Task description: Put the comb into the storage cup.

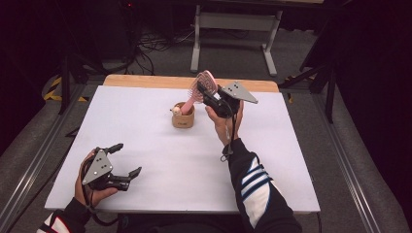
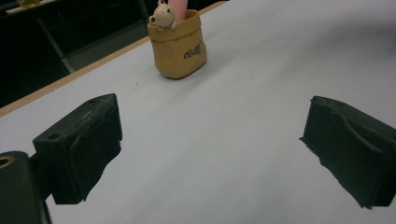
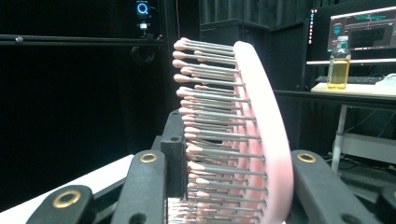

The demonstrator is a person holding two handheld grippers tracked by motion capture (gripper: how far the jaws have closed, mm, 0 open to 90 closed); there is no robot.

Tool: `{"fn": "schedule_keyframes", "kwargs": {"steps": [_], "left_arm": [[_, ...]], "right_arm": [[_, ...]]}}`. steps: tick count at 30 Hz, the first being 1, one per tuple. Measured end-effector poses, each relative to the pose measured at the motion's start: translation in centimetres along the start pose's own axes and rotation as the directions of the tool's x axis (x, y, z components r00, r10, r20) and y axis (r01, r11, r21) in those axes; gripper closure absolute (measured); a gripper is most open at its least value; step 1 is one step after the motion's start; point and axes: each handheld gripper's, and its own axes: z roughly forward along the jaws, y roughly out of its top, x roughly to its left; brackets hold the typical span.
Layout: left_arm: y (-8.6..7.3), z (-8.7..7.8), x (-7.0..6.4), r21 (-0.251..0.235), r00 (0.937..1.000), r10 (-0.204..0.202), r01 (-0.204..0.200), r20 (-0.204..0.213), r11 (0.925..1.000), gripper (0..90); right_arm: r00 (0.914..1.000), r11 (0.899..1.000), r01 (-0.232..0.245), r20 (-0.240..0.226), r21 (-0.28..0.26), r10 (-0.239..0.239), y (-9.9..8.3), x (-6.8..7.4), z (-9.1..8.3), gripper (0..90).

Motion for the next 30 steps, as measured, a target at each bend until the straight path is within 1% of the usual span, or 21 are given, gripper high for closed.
{"fn": "schedule_keyframes", "kwargs": {"steps": [2,3,9,11,13,14,15,16,22,23,30], "left_arm": [[0.0,0.0,0.0,-0.001,1.0000,-0.002,0.002,0.000,1.0000,5.7],[0.0,0.0,0.0,0.004,1.0000,0.003,-0.003,-0.002,1.0000,5.7],[0.0,0.1,0.0,0.006,1.0000,0.003,-0.003,0.000,1.0000,5.9],[0.0,0.1,0.0,0.005,1.0000,0.000,0.000,0.000,1.0000,6.0],[-0.1,0.2,0.0,0.010,1.0000,0.001,-0.001,0.000,1.0000,6.0],[-0.1,0.2,0.0,0.010,1.0000,0.001,-0.001,0.003,1.0000,6.0],[-0.1,0.2,-0.1,0.010,1.0000,0.001,-0.001,0.003,1.0000,6.0],[0.0,0.2,-0.1,0.008,1.0000,0.002,-0.002,0.003,1.0000,6.0],[-0.1,0.3,-0.1,0.010,1.0000,0.000,0.000,0.005,1.0000,6.2],[-0.1,0.3,-0.1,0.011,1.0000,0.000,0.000,0.004,0.9999,6.3],[-0.1,0.4,-0.1,0.023,1.0000,0.004,-0.004,0.004,0.9997,6.6]], "right_arm": [[1.0000,1.000,0.000,-0.001,0.005,0.000,-0.2,0.0,0.1,63.7],[1.0000,1.000,-0.007,0.005,0.008,0.007,-0.5,0.0,0.2,63.7],[0.9997,1.000,-0.023,0.002,0.019,0.023,-1.2,0.1,0.5,63.7],[0.9990,0.999,-0.044,0.002,0.027,0.044,-2.0,0.1,0.7,63.7],[0.9988,0.998,-0.048,0.006,0.035,0.048,-2.4,0.0,0.7,63.7],[0.9986,0.998,-0.053,0.010,0.046,0.052,-3.0,-0.1,0.9,63.7],[0.9986,0.998,-0.053,0.010,0.046,0.052,-3.0,-0.1,0.9,63.7],[0.9976,0.996,-0.068,0.012,0.050,0.068,-3.3,-0.2,1.0,63.7],[0.9958,0.995,-0.090,0.015,0.049,0.090,-3.9,-0.3,1.0,63.7],[0.9944,0.993,-0.106,0.014,0.044,0.105,-4.2,-0.3,0.9,63.6],[0.9926,0.992,-0.121,0.012,0.040,0.121,-4.5,-0.6,0.9,63.5]]}}
